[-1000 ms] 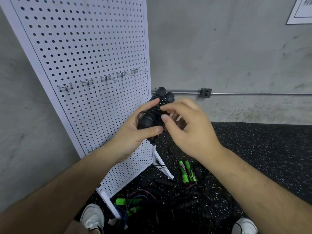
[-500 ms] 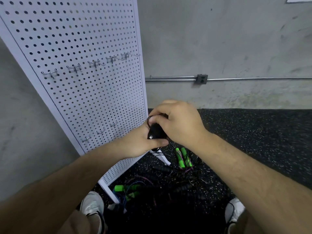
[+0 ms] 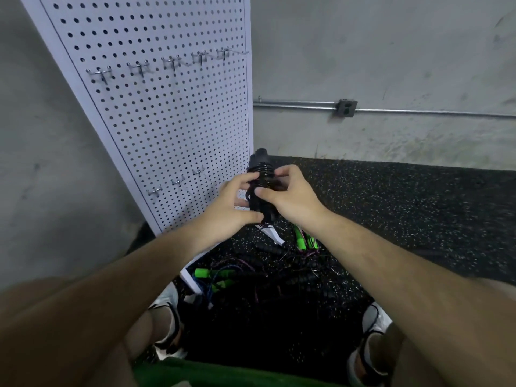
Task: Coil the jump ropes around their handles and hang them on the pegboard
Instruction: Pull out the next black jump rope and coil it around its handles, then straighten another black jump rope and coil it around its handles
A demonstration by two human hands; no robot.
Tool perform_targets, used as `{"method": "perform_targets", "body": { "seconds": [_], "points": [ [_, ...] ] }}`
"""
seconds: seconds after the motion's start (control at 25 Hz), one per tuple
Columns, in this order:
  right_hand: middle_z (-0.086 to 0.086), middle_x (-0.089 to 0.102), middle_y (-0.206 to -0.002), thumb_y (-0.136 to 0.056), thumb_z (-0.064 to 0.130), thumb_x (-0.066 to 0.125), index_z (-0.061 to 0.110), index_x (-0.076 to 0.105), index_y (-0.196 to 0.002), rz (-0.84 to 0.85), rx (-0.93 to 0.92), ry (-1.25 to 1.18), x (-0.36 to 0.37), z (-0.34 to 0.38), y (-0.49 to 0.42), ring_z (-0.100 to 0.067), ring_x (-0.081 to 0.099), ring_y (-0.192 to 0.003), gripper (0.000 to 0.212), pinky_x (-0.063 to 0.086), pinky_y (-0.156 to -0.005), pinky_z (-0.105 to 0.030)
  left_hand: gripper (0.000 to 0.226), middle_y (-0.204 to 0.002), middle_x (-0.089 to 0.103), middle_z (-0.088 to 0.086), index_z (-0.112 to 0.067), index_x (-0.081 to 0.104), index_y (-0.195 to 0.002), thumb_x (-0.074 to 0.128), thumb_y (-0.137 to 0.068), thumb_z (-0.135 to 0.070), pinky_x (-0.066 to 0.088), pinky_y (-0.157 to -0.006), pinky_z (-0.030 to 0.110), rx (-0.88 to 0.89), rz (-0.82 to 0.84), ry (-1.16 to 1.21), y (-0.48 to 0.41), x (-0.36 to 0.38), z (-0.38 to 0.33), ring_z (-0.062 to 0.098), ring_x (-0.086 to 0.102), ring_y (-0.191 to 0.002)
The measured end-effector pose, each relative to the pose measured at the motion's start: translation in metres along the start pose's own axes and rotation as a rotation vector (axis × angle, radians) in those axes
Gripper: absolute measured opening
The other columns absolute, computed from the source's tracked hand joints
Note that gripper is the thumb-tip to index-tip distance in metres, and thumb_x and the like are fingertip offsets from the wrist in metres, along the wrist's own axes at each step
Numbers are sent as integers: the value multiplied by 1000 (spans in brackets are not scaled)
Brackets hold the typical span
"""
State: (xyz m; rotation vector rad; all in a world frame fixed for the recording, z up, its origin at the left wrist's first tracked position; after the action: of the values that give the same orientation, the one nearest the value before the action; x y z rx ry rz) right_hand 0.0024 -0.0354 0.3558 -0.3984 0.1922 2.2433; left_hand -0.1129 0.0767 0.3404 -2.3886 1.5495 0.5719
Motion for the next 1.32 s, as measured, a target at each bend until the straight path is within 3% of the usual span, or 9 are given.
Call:
{"method": "perform_targets", "body": {
  "seconds": [0.12, 0.24, 0.44, 0.56, 0.68, 0.76, 0.96, 1.2, 1.32],
  "points": [
    [1, 64, -109, -82, 26, 80, 20, 45, -121, 74, 61, 4, 24, -19, 1, -10, 65, -93, 52, 54, -71, -21, 59, -135, 40, 3, -49, 46, -128, 70, -92, -10, 53, -73, 18, -51, -94, -66, 6, -6, 26, 16, 66, -93],
    [-1, 66, -110, -82, 24, 78, 20, 46, -126, 130, 155, -62, 51, -51, 5, -10, 67, -89, 55, 51, -61, -17, 67, -136, 40, 3, -50, 36, -137, 70, -93, -12, 56, -72, 32, -153, -109, -13, 6, -7, 69, 22, 67, -91],
    [0, 68, -110, -78, 18, 76, 20, 52, -125, 150, 331, -99, 96, -129, 10, -16, 67, -101, 53, 53, -79, -27, 80, -114, 58, -10, -43, 28, -151, 76, -89, -25, 52, -86, 28, -340, 50, -15, 16, 20, 141, 9, 63, -99],
    [-3, 69, -110, -77, 15, 78, 19, 53, -126, 170, 455, -157, 120, -174, 14, -16, 67, -96, 55, 54, -82, -28, 93, -117, 63, 1, -39, 27, -154, 82, -82, -16, 54, -94, 31, -455, 79, 24, 20, 34, 184, 14, 66, -99],
    [-4, 66, -101, -80, 9, 81, 12, 50, -127, 230, 541, -188, 153, -212, 28, -15, 65, -86, 56, 55, -70, -20, 108, -128, 60, 2, -34, 21, -157, 87, -72, -20, 50, -76, 19, -543, 137, 32, 32, 52, 221, 14, 62, -100],
    [-3, 64, -96, -78, 13, 85, 7, 49, -132, 253, 581, -128, 180, -239, 39, -18, 65, -87, 64, 56, -74, -25, 103, -139, 52, 1, -31, 20, -156, 82, -76, -19, 42, -88, 19, -614, 208, -15, 43, 65, 247, 16, 53, -114],
    [-5, 66, -115, -78, 33, 84, 15, 50, -132, 384, 624, 116, 235, -287, 59, -20, 64, -103, 66, 54, -86, -33, 87, -136, 52, 14, -35, 21, -152, 67, -77, -36, 49, -101, 44, -750, 278, -220, 67, 79, 320, 32, 57, -116],
    [-13, 65, -124, -94, 21, 64, 8, 59, -126, 718, 531, 330, 239, -310, 72, -30, 61, -112, 36, 52, -94, -37, 75, -144, 30, 18, -13, 21, -150, 63, -93, -37, 40, -105, 47, -696, 548, -627, 80, 94, 329, 38, 36, -130],
    [-10, 67, -114, -98, 21, 53, 12, 64, -117, 638, 405, 404, 217, -307, 64, -27, 63, -103, 24, 50, -80, -29, 76, -149, 27, 13, -15, 21, -152, 60, -90, -33, 36, -107, 45, -541, 545, -713, 66, 101, 319, 35, 30, -134]
  ]
}}
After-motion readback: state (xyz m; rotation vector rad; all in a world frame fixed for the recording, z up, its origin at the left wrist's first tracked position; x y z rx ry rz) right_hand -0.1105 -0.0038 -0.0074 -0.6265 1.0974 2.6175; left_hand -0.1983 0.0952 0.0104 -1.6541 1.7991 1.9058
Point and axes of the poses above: each hand's wrist, its own y-axis away from the middle knuckle, its own x-axis out of the palm, z = x × y, the point moved 3 cm from there along -y, towards the middle knuckle
